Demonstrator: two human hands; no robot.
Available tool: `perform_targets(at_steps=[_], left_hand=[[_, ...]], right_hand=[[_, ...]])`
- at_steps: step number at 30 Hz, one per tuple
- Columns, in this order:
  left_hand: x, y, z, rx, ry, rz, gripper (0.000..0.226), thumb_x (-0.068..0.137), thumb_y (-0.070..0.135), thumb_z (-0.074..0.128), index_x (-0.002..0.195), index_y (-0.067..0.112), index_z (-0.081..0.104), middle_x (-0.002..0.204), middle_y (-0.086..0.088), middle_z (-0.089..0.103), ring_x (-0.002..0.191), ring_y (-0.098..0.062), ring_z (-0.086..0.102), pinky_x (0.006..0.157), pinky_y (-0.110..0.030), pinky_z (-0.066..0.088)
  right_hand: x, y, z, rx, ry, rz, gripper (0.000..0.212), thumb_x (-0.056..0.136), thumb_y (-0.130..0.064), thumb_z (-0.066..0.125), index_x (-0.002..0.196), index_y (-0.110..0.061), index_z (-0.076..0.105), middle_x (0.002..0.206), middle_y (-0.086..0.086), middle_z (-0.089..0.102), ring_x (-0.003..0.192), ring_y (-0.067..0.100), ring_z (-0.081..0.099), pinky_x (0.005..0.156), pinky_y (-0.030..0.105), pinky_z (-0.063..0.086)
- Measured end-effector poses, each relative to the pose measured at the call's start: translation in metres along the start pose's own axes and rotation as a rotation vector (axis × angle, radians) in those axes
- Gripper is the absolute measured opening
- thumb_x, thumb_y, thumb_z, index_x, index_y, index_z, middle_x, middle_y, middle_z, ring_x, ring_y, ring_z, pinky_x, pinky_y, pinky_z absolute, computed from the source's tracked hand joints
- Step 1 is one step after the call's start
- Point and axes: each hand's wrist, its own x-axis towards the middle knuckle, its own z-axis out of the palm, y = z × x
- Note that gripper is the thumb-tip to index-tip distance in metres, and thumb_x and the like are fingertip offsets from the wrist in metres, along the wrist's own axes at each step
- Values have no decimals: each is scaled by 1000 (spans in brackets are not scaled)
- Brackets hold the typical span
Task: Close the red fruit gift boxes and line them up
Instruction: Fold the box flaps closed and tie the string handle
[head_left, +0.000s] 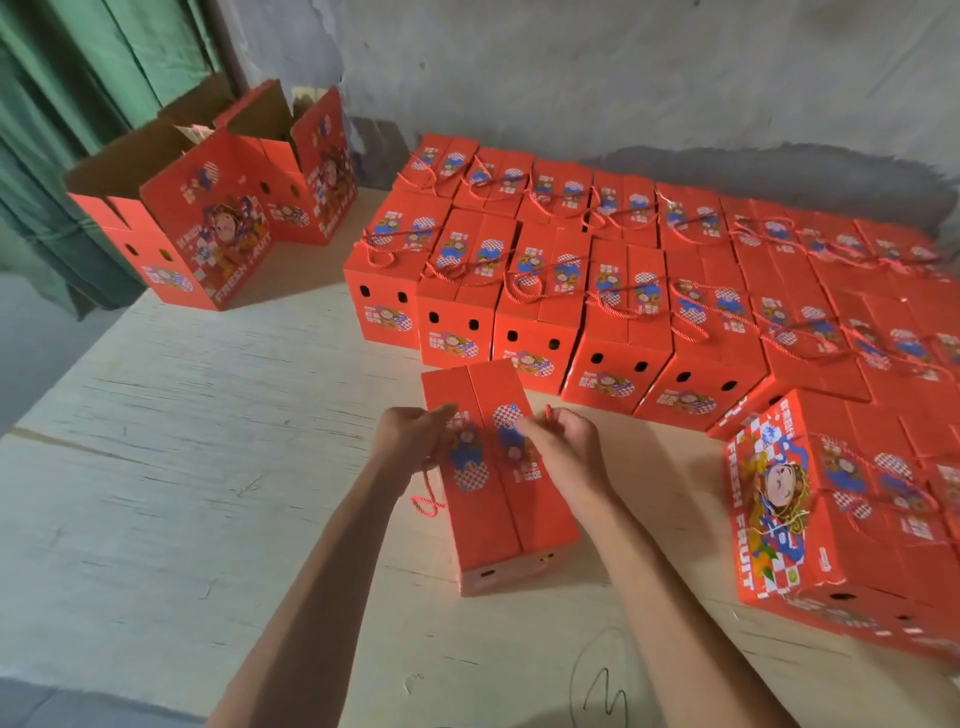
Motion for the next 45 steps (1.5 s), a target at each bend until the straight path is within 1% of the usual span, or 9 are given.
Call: perform_targets(at_steps=[4, 7, 10, 13, 18, 22, 26, 31, 45], left_hand=[[-36, 61, -7, -128, -174, 242, 37, 95, 39, 70, 83, 6, 79, 77, -12, 76, 71, -24, 71, 62, -27, 59], [-45, 87, -8, 273, -55, 491, 45, 100, 43, 61, 76, 10, 79, 73, -14, 74, 69, -25, 71, 62, -30, 54], [-44, 84, -12, 451, 29, 609, 49, 104, 38, 57, 69, 7, 74, 66, -13, 70, 60, -24, 66, 56, -31, 47], [-26, 60, -13, 387, 115, 549, 43, 106, 34, 53, 82, 8, 77, 79, -14, 75, 72, -31, 70, 65, -38, 54], [-9, 9, 14, 285, 100, 280, 39, 108, 26, 42, 139, 5, 52, 137, -18, 58, 121, -36, 61, 96, -45, 53], [-14, -20, 50, 220, 142, 315, 20, 105, 18, 41, 118, 10, 54, 114, -11, 63, 102, -30, 59, 78, -36, 42], [-21, -12, 77, 126, 157, 405, 18, 105, 14, 38, 109, 25, 52, 92, 18, 58, 78, 1, 57, 61, -23, 38], [-21, 8, 108, 148, 56, 426, 20, 107, 17, 37, 117, 18, 54, 111, -5, 66, 98, -28, 64, 82, -44, 53], [-57, 53, 233, 190, -128, 539, 34, 108, 13, 40, 139, 4, 52, 130, -16, 63, 117, -33, 60, 92, -38, 49]], right_hand=[[-14, -43, 30, 72, -141, -93, 39, 84, -49, 59, 81, -12, 69, 74, 6, 72, 60, 21, 58, 60, 38, 45], [-18, -65, 46, 82, -221, -111, 46, 97, -54, 49, 80, -19, 72, 74, -1, 73, 71, 25, 68, 74, 42, 53], [-19, -75, 46, 69, -304, -79, 54, 103, -50, 48, 74, -9, 67, 56, -1, 63, 52, 20, 58, 66, 37, 54], [-15, -81, 37, 116, -187, -23, 35, 94, -30, 62, 63, -15, 60, 46, -5, 40, 41, 13, 37, 48, 25, 41], [-7, -86, 29, 80, -47, -87, 36, 90, -21, 57, 56, -12, 50, 47, -2, 39, 39, 14, 38, 53, 33, 41], [-8, -79, 15, 17, 44, -150, 41, 88, -26, 56, 60, 3, 46, 51, 8, 43, 43, 19, 45, 49, 30, 39], [-4, -81, -8, 47, 130, -148, 43, 85, -28, 56, 49, -8, 43, 45, 2, 42, 38, 18, 45, 51, 35, 42], [-5, -84, -40, 52, 205, -155, 43, 85, -29, 56, 46, -15, 43, 48, 4, 44, 42, 18, 47, 50, 34, 41], [1, -73, -171, 34, 437, -152, 39, 84, -27, 56, 57, -1, 45, 47, 3, 45, 41, 18, 49, 42, 23, 36]])
